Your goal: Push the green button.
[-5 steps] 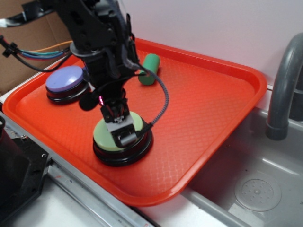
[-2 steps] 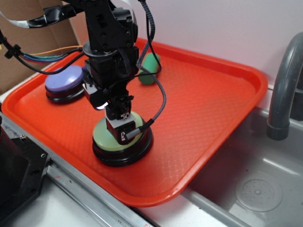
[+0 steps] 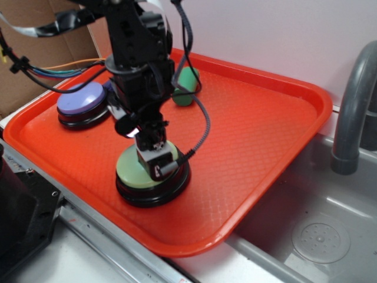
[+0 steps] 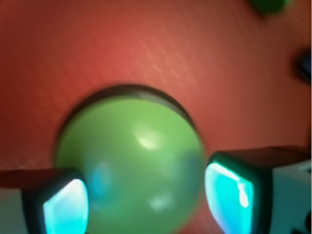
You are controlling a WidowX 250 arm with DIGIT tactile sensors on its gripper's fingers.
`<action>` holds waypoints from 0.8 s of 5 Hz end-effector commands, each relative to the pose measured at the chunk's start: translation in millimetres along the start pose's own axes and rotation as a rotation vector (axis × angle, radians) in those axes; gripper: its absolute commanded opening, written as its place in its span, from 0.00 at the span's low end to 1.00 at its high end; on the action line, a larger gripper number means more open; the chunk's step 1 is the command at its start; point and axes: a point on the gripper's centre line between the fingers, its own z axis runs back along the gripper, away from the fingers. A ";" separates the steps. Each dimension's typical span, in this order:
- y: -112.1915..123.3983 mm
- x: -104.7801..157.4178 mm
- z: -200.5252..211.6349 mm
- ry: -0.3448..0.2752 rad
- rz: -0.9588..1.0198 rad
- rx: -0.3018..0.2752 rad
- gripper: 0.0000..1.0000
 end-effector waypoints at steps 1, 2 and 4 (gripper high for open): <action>-15.7 2.0 -6.5 -0.076 -0.111 -0.065 1.00; -9.9 3.5 31.3 -0.021 -0.122 -0.024 1.00; 7.1 -0.7 71.8 0.051 -0.133 -0.023 1.00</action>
